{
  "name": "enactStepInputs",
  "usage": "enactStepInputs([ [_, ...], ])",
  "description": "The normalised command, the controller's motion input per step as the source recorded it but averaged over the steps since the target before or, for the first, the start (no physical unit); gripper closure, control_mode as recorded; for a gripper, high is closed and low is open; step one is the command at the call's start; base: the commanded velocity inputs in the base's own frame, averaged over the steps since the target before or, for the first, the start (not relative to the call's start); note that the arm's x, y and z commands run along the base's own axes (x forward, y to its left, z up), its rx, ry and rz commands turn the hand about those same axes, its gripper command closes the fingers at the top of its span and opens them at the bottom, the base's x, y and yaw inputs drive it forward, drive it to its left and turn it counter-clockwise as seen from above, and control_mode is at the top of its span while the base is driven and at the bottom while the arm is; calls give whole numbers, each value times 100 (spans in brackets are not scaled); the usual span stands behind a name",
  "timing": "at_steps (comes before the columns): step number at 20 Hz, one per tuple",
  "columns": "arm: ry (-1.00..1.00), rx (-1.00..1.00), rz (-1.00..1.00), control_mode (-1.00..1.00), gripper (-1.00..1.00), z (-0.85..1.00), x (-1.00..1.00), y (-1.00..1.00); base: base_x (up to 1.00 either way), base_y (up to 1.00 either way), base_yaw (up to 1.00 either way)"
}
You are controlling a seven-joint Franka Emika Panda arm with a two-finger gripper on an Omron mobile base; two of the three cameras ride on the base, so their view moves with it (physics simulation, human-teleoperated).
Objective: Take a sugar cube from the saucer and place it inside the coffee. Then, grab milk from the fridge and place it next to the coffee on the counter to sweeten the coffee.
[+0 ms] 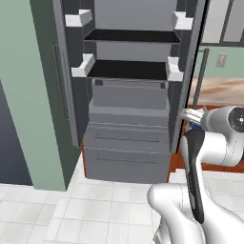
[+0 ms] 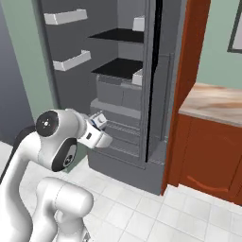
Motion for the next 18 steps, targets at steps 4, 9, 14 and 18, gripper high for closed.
enactStepInputs([
  [4,0,0,0,100,100,0,0,0,-53,-100,-21],
  [9,0,0,0,100,100,0,0,0,6,-100,-21],
  [14,0,0,0,100,100,0,0,0,47,-100,-15],
  [18,0,0,0,100,100,0,0,0,92,-100,-6],
])
